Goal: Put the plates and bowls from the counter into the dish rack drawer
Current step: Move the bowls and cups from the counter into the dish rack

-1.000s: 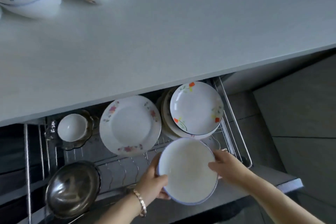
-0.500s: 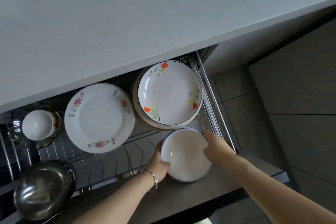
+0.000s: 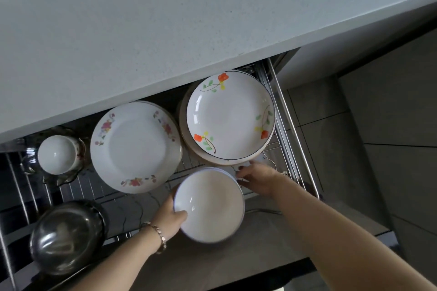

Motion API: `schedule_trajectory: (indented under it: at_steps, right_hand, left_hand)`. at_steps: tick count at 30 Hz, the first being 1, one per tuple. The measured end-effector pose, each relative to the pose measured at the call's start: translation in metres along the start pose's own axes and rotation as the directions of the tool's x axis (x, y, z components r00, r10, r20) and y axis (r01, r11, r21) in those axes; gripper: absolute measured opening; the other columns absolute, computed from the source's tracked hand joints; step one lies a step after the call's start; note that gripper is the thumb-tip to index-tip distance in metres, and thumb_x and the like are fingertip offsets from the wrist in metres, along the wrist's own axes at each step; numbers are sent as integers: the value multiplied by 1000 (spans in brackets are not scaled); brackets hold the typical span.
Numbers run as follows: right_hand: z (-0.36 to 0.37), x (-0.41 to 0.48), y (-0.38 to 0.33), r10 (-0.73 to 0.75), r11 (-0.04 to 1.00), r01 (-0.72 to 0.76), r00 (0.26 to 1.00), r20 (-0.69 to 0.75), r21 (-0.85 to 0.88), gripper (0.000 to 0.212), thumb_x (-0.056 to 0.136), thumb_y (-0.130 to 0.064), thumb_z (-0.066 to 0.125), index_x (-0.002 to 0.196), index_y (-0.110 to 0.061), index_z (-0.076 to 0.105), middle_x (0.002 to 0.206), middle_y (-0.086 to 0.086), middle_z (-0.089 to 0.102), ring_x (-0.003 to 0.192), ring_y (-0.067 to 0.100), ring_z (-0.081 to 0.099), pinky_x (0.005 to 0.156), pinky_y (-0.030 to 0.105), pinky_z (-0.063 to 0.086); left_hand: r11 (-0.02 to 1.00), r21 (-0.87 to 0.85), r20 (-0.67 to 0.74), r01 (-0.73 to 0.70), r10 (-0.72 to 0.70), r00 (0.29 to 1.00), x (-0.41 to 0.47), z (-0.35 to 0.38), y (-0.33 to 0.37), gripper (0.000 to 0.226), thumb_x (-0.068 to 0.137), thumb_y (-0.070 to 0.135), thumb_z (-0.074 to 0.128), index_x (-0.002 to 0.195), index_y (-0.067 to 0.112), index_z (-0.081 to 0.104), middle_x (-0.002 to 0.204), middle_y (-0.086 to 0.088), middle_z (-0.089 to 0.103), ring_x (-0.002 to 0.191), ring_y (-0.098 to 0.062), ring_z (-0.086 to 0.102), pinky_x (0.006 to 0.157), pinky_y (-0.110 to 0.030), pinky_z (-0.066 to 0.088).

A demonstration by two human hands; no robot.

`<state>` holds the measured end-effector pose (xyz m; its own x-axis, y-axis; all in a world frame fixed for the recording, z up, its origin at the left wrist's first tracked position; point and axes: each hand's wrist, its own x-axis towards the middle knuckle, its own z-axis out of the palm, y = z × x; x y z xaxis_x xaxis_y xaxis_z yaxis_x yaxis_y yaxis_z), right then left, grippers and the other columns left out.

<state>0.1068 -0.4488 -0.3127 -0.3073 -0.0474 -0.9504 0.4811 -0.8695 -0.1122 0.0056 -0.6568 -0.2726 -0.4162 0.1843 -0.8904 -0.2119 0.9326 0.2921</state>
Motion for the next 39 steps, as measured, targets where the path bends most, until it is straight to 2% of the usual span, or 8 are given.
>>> schedule_trajectory:
  at_steps: [2, 8, 15, 23, 28, 32, 37, 39]
  right_hand:
    - [11, 10, 7, -32, 995, 33, 999, -12, 91, 33, 86, 18, 38, 87, -13, 50, 81, 3, 52, 75, 13, 50, 73, 26, 41]
    - [17, 20, 28, -223, 858, 246, 969, -103, 451, 43, 84, 24, 40, 112, -8, 47, 72, 9, 61, 71, 19, 54, 71, 25, 45]
    - [17, 24, 34, -283, 870, 329, 943, -175, 367, 35, 80, 24, 47, 101, -3, 54, 73, 12, 61, 71, 19, 58, 70, 22, 54]
    - [17, 22, 19, -362, 858, 389, 921, -144, 336, 25, 84, 19, 48, 97, -1, 54, 80, 11, 59, 77, 18, 58, 72, 19, 56]
    - [16, 25, 11, -377, 867, 399, 917, -129, 300, 27, 86, 16, 48, 105, -3, 50, 79, 10, 57, 73, 17, 56, 67, 16, 53]
    - [16, 25, 13, -382, 872, 401, 916, -121, 282, 27, 86, 15, 49, 107, -1, 50, 80, 9, 58, 73, 15, 57, 69, 16, 54]
    - [25, 10, 9, -216, 965, 193, 970, -115, -179, 22, 80, -4, 69, 96, -6, 54, 85, 10, 58, 81, 21, 56, 82, 32, 51]
    - [25, -3, 11, -134, 877, 110, 991, -19, -468, 41, 78, -18, 72, 115, -11, 56, 105, 11, 60, 97, 24, 59, 87, 33, 48]
  left_hand:
    - [998, -51, -25, 25, -26, 999, 6, -3, -5, 48, 76, -11, 49, 116, 14, 48, 90, -7, 58, 89, -24, 55, 69, -29, 48]
    - [974, -203, -43, 98, -109, 993, 18, -2, -21, 52, 75, -16, 46, 120, 10, 50, 101, -14, 60, 104, -35, 57, 89, -52, 49]
    - [985, -158, -36, 70, -77, 996, 21, -2, -34, 59, 75, -16, 48, 128, 10, 46, 100, -9, 58, 92, -22, 51, 73, -26, 44]
    - [979, -187, -38, 83, -92, 995, 20, -10, -40, 55, 75, -13, 47, 125, 11, 48, 100, -10, 60, 94, -26, 54, 85, -40, 49]
    - [978, -200, -68, 63, -78, 995, 18, -13, -42, 56, 77, -14, 47, 128, 9, 47, 105, -10, 59, 95, -21, 51, 81, -27, 41]
    - [976, -203, -63, 75, -90, 994, 18, -11, -43, 59, 72, -6, 51, 127, 16, 48, 102, -8, 59, 96, -26, 54, 89, -40, 50]
    - [977, -212, -57, 24, -37, 998, 19, 1, -35, 62, 74, -14, 47, 129, 14, 46, 100, -7, 58, 94, -23, 52, 78, -27, 44]
    - [980, -201, -47, -13, 3, 999, 20, 10, -27, 64, 74, -14, 49, 131, 15, 45, 100, -5, 57, 92, -20, 51, 69, -21, 41]
